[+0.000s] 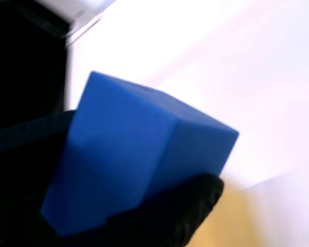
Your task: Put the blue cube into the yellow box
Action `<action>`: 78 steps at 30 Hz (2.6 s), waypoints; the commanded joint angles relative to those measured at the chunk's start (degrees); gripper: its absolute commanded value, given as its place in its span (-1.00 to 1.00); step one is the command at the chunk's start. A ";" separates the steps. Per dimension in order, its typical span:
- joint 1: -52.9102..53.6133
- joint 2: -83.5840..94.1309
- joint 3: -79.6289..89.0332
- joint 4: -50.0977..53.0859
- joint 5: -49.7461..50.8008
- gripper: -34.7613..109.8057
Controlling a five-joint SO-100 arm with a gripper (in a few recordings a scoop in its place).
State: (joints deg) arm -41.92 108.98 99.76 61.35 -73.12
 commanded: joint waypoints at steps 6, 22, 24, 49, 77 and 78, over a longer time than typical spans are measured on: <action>-10.02 8.26 3.87 5.45 8.88 -0.36; -11.25 0.26 14.33 -2.55 12.83 -0.36; -11.16 -0.62 15.29 -3.52 12.83 -0.36; -9.84 -0.44 20.65 -7.65 10.02 -0.04; 34.37 42.80 47.99 -27.42 -20.30 -0.48; 34.80 45.09 50.63 -27.42 -20.48 -0.48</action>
State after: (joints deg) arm -8.96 144.23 145.90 36.21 -91.67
